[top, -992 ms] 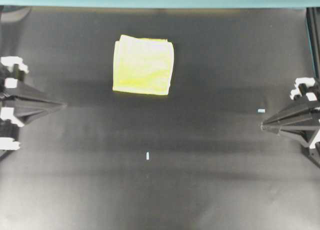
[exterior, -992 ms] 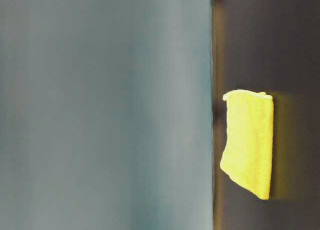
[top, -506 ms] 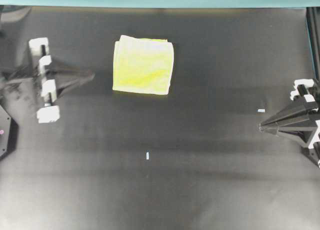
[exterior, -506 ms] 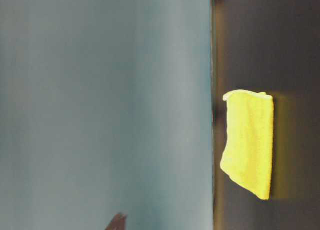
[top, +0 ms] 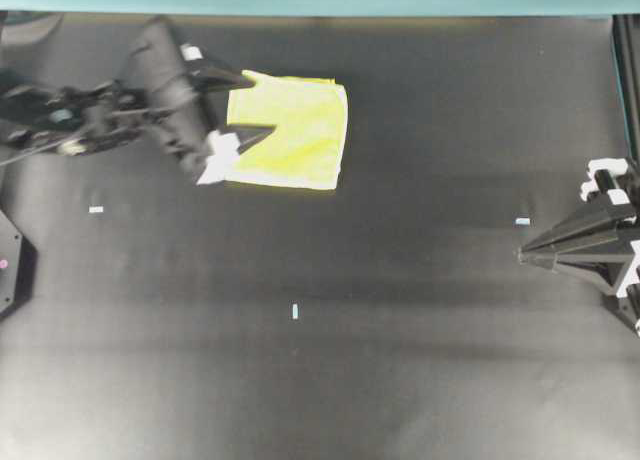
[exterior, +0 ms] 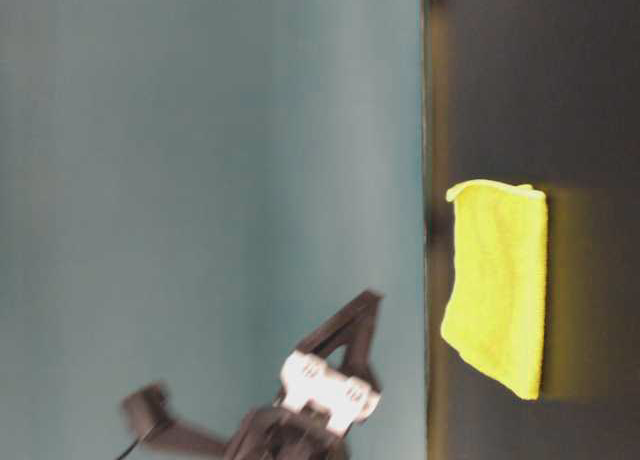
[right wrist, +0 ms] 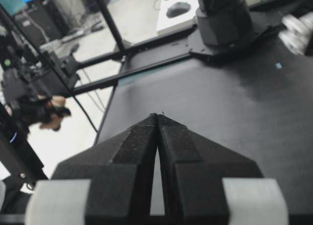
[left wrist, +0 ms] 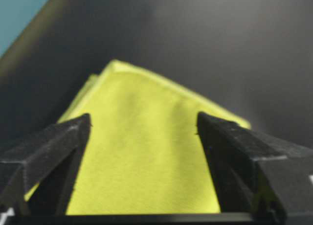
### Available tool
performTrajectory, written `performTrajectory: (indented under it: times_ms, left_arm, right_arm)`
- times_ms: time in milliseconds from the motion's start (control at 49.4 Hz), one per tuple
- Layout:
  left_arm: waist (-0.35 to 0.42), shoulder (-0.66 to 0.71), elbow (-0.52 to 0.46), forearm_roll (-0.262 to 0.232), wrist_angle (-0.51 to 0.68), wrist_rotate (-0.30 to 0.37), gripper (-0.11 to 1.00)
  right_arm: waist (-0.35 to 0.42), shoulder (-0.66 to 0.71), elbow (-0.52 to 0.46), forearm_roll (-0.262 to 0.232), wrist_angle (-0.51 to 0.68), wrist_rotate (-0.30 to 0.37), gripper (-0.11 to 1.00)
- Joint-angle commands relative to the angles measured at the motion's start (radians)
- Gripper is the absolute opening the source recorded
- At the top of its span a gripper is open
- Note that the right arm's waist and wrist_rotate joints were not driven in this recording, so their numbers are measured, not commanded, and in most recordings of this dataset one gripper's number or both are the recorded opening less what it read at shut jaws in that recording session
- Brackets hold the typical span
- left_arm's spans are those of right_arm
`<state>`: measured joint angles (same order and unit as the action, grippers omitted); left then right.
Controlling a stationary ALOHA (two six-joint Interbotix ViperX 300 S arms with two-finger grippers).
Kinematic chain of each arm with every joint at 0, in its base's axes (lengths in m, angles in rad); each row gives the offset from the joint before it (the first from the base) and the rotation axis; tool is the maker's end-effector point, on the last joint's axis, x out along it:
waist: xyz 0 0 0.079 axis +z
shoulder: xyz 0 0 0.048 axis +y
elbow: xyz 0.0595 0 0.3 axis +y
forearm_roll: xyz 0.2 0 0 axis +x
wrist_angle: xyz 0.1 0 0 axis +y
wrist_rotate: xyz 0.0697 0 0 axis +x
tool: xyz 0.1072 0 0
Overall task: Push a yellow cloth with the left arm to wipe the desk.
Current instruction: 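Lower the left gripper onto the near edge of the yellow cloth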
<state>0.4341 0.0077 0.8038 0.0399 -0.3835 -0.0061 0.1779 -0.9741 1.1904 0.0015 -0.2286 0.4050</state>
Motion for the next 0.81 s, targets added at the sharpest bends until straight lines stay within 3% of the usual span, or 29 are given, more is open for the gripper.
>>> performTrajectory:
  times_ms: [0,324,789]
  left_arm:
    - [0.005,0.094,-0.074,0.005,0.005,0.006,0.81]
    - [0.012,0.279,-0.169,0.005,0.028,0.023,0.82]
    - [-0.011,0.282,-0.067,0.005,0.014,0.015,0.82]
  right_arm:
    - [0.000,0.003,-0.005,0.002,-0.006,0.000,0.00]
    - [-0.002,-0.003,0.005,0.002,-0.006,0.000,0.00]
    - [0.000,-0.006,0.008,0.002,-0.005,-0.002,0.00]
